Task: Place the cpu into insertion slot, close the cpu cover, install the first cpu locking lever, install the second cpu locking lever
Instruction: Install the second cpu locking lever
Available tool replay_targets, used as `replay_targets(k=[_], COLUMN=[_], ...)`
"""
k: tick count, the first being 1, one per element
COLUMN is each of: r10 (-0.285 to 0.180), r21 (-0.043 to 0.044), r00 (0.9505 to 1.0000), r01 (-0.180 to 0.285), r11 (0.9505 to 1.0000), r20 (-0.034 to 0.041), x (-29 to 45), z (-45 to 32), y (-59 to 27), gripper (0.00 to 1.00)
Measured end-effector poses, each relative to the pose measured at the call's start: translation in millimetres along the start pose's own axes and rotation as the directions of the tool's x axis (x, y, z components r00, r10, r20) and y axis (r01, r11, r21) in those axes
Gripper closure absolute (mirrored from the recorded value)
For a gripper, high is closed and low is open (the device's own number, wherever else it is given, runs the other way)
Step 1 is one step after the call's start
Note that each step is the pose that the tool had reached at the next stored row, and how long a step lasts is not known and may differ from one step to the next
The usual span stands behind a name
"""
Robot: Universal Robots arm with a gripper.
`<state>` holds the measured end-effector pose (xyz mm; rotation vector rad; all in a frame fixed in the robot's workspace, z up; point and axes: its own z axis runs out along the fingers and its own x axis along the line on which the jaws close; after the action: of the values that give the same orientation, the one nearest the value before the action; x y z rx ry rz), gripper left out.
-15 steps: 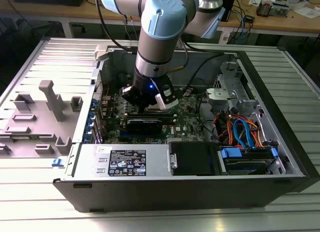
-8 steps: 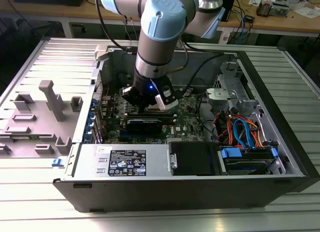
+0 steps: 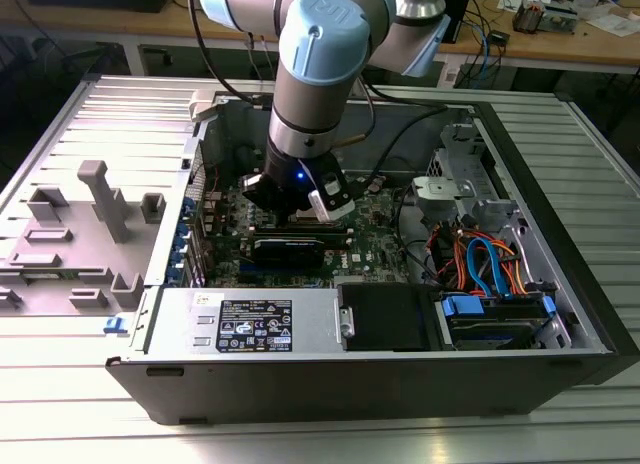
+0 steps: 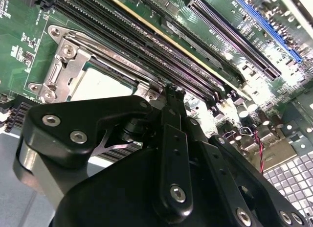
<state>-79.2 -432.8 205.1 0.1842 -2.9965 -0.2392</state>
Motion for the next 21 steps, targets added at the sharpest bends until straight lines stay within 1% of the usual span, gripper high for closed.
replay_targets(k=[5,9,11,15,17,21], r10=[0.000,-0.001,-0.001,-0.002,-0.001,-0.002], r21=[0.0010,0.0014,0.0014,-0.0004,0.0012,0.0010], r00=[1.0000,1.0000,1.0000,1.0000,1.0000,1.0000], r01=[0.000,0.001,0.001,0.002,0.001,0.002], r11=[1.0000,1.0000,1.0000,1.0000,1.0000,1.0000], r20=[0.0026,0.0066,0.0069,0.0082,0.0073,0.0072], x=[0.8,0.9,0.9,1.2,1.6,1.7], z=[1.6,4.6,4.8,1.1,-1.0,-1.6], y=[-0.2,-0.7,-0.6,0.3,0.4,0.5], gripper=[0.89,0.89,0.89,0.89,0.89,0.89])
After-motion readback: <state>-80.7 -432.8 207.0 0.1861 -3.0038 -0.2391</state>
